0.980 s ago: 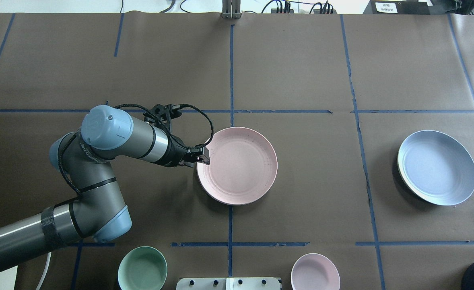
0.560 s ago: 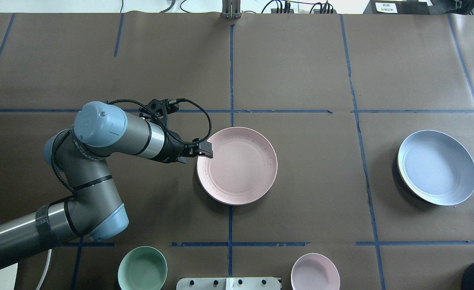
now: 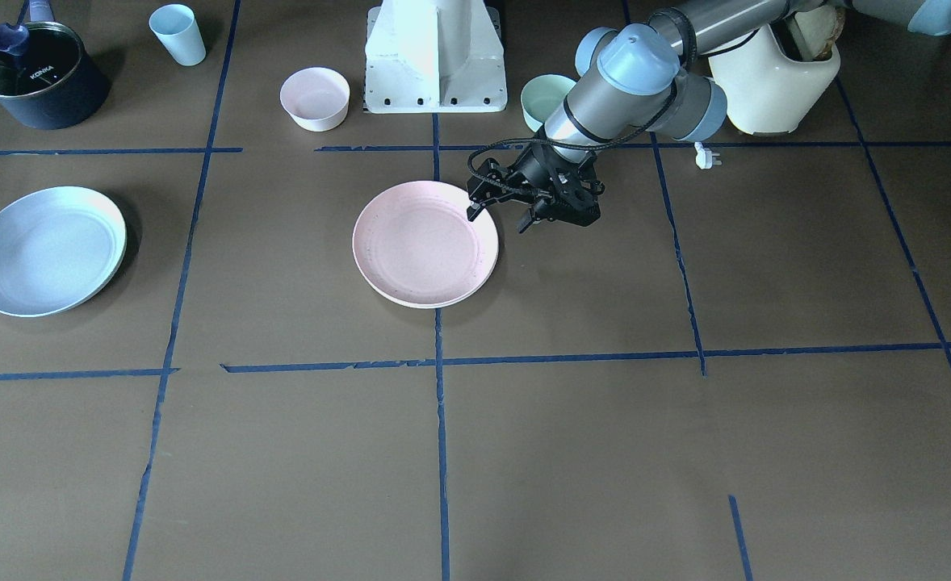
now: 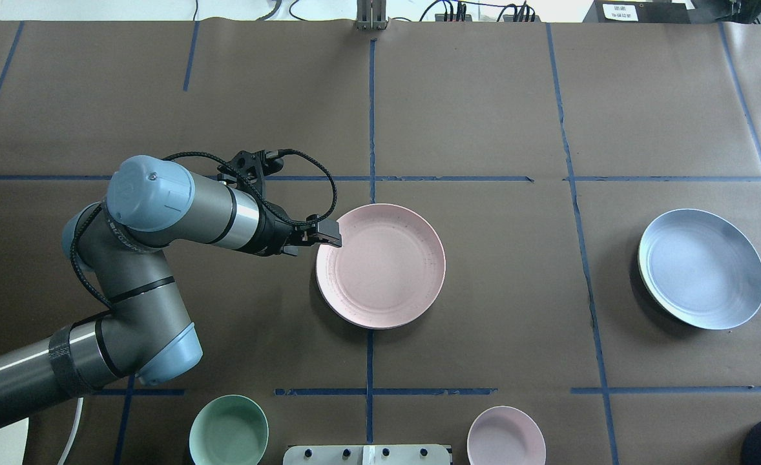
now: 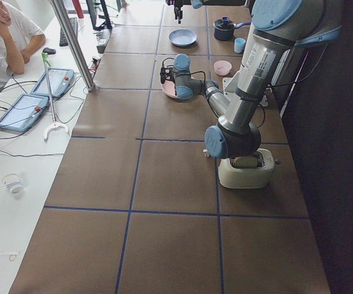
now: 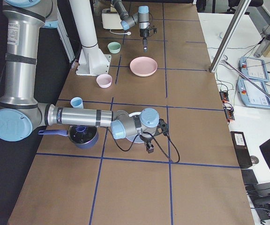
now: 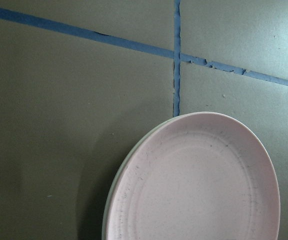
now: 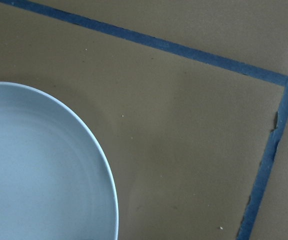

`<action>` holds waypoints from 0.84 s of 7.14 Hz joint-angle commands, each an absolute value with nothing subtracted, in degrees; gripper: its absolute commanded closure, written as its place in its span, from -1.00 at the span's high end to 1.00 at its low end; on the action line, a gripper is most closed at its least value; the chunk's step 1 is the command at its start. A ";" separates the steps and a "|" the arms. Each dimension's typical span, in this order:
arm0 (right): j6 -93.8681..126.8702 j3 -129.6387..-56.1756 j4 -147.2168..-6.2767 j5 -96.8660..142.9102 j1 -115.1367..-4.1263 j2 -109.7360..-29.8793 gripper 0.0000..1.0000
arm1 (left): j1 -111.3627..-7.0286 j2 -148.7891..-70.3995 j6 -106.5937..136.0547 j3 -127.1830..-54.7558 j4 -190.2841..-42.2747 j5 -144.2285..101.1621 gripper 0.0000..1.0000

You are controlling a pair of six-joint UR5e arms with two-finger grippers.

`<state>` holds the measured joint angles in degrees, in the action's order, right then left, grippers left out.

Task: Stack three plates with pink and blue
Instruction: 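Hold the left gripper at the pink plate rim while the right arm reaches in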

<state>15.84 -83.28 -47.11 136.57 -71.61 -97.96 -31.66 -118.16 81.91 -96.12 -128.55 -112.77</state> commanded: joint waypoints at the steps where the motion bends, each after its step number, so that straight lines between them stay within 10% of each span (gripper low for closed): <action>1: 28.61 -81.56 -39.55 135.79 -66.47 -97.74 0.99 | -31.73 -118.04 81.91 -96.15 -128.58 -112.68 0.80; 3: 29.00 -80.69 -39.38 135.70 -65.66 -97.73 0.91 | -31.73 -117.43 81.91 -96.59 -128.58 -112.76 0.80; 5: 29.27 -81.12 -39.20 135.79 -65.48 -97.73 -0.64 | -31.73 -117.25 81.91 -96.94 -128.58 -112.76 0.80; 6: 29.35 -81.12 -39.20 135.79 -65.48 -97.65 -0.90 | -31.73 -117.16 81.91 -97.03 -128.58 -112.76 0.80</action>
